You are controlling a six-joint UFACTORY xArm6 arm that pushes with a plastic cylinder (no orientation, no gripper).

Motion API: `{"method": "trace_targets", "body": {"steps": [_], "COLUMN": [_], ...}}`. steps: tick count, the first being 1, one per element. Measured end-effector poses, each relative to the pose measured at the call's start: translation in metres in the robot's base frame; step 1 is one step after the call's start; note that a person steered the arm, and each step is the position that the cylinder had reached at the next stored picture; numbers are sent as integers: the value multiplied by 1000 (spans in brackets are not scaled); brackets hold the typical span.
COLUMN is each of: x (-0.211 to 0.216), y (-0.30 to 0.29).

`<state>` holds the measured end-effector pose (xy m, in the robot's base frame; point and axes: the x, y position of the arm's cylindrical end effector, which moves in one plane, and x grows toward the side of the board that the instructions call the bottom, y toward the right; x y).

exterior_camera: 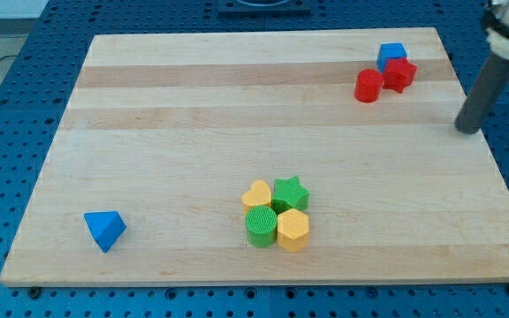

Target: Place the red blocks to the vertical top of the group of blocks

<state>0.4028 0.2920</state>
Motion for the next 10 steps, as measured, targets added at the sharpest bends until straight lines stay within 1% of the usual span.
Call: {"method": "trace_targets", "body": {"steps": [1,2,3,4,5,6,7,8,9,10], "x": [-44,-60,-57,-45,-30,-10,-49,-116,-120,-85], "y": [2,-28,-77,-160,-189,-115,-32,-14,-49,-123]}}
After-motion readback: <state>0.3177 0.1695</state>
